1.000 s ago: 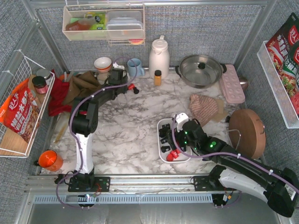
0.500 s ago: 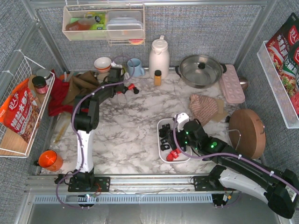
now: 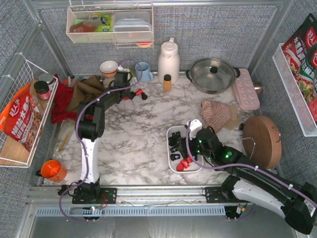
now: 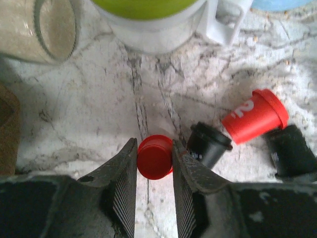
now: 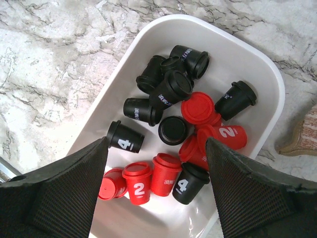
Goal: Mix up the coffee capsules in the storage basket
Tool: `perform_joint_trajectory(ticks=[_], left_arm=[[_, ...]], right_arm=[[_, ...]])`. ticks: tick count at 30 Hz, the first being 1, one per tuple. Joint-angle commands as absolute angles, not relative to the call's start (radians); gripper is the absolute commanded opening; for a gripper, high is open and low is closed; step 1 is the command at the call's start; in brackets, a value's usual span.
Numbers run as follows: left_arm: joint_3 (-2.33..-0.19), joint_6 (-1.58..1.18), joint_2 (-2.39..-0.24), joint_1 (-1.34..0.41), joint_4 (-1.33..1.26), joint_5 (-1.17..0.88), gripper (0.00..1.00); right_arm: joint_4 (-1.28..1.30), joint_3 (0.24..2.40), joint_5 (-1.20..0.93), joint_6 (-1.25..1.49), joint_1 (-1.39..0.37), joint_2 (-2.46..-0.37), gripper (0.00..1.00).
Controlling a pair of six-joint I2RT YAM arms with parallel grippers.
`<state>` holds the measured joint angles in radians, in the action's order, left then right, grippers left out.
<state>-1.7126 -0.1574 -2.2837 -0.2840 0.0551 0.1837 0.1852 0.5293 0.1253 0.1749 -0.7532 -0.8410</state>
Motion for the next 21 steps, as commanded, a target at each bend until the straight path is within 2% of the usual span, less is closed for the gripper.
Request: perform_joint_trajectory(ticks=[1,5,12,21], left_arm=[[-1.674,-0.185,-2.215,-0.283,0.091,0.150,0.25],[-1.552,-0.216,-2.052,-0.293,0.017,0.089,0.24],[-1.187,-0.206,-1.682,-0.376,-0.170,-0.091,0.25],[-0.805,-0.163,-1.356,-0.636,-0.446,-0.278,0.28]], right_arm=[[0.192,0.535,0.137,0.179,-0.752,-0.817,0.84],[0.211,0.538,0.155,0.183,-0.750,-0.785,0.84],[0.239,0.530,0.180,0.194,-0.746,-0.721,0.84],[0.091,0.482,-0.014,0.158,-0.746,-0.630,0.82]])
